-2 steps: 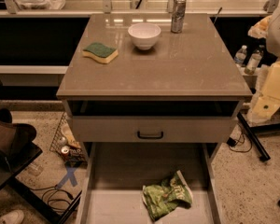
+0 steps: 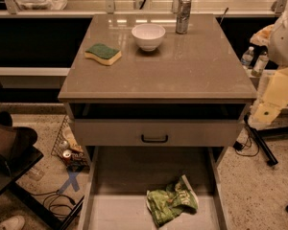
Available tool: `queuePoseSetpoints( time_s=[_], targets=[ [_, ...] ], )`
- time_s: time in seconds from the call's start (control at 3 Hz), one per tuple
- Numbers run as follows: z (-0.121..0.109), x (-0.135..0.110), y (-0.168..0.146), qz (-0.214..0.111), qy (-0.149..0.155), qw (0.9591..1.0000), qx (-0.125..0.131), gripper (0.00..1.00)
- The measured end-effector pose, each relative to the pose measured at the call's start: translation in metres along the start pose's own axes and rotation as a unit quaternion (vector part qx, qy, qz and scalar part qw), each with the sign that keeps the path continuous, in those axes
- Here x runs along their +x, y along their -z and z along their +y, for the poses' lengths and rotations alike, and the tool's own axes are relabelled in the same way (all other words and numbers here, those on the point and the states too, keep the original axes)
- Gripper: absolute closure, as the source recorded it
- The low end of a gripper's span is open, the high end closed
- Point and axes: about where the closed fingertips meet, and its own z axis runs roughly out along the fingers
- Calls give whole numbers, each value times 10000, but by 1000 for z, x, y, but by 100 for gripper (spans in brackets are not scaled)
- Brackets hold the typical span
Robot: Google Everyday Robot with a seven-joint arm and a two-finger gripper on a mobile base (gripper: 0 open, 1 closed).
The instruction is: Pick green jalapeno chip bag from middle drawer and place on counter
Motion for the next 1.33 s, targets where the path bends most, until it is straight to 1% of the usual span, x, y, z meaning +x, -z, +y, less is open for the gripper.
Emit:
queuePoseSetpoints(
  time_s=[0.33, 0.67, 1.0, 1.33],
  targets=[
    [4, 6, -32, -446, 193, 9988, 34, 0],
    [7, 17, -84, -1178, 599, 9906, 353, 0],
    [10, 24, -111, -1435, 1122, 9814, 606, 0],
    [10, 23, -109, -1401, 1532, 9757, 695, 0]
  ],
)
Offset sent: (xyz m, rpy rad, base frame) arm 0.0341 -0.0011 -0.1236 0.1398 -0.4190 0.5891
